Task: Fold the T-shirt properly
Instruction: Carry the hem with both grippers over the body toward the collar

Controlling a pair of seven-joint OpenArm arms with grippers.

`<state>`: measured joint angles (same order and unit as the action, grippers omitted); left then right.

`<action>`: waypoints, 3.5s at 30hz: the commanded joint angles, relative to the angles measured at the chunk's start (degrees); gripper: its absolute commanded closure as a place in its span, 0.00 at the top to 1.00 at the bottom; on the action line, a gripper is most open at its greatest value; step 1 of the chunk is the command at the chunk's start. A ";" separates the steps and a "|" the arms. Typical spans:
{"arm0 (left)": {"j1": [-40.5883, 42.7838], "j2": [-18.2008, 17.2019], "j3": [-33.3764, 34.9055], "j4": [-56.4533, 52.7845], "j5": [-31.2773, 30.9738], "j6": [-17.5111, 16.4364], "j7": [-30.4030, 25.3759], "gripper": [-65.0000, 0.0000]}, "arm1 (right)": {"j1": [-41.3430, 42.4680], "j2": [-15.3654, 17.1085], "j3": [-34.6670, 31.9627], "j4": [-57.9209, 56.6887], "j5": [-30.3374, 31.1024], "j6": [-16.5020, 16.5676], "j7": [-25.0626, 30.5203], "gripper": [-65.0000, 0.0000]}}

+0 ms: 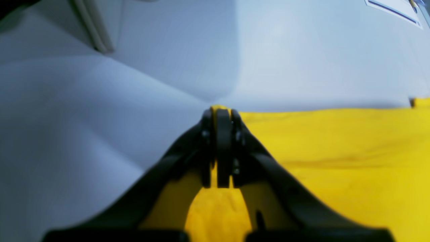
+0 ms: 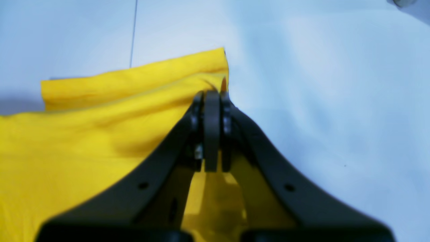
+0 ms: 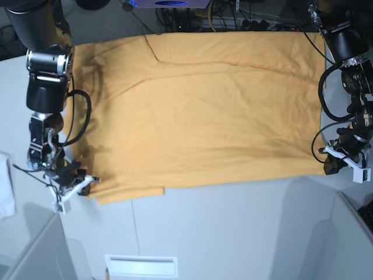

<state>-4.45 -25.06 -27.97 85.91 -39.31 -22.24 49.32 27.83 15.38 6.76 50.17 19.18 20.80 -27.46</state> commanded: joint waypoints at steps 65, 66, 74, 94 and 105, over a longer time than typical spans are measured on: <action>34.29 0.22 -12.87 27.63 -0.65 -2.60 -1.01 0.00 | -31.75 -7.51 31.87 57.12 15.68 0.61 -41.06 0.00; 34.73 0.22 -12.87 27.63 -0.65 -2.95 -1.01 0.00 | -32.19 -7.60 32.31 57.48 16.03 0.61 -41.06 0.00; 37.72 0.31 -12.87 28.25 -0.65 -3.47 -1.01 0.00 | -37.72 -7.51 34.25 57.65 24.64 0.61 -40.71 0.00; 43.70 0.31 -12.87 28.16 -0.29 -3.56 -1.28 0.00 | -45.46 -7.42 34.07 61.70 25.44 0.26 -40.54 0.00; 43.26 1.37 -12.78 27.98 -0.21 -3.47 -1.28 0.00 | -49.07 -7.51 33.98 61.61 25.44 0.17 -40.45 0.00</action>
<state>38.57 -22.90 -40.29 113.23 -39.27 -25.76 49.12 -21.21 7.05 40.34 111.00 43.72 21.21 -68.79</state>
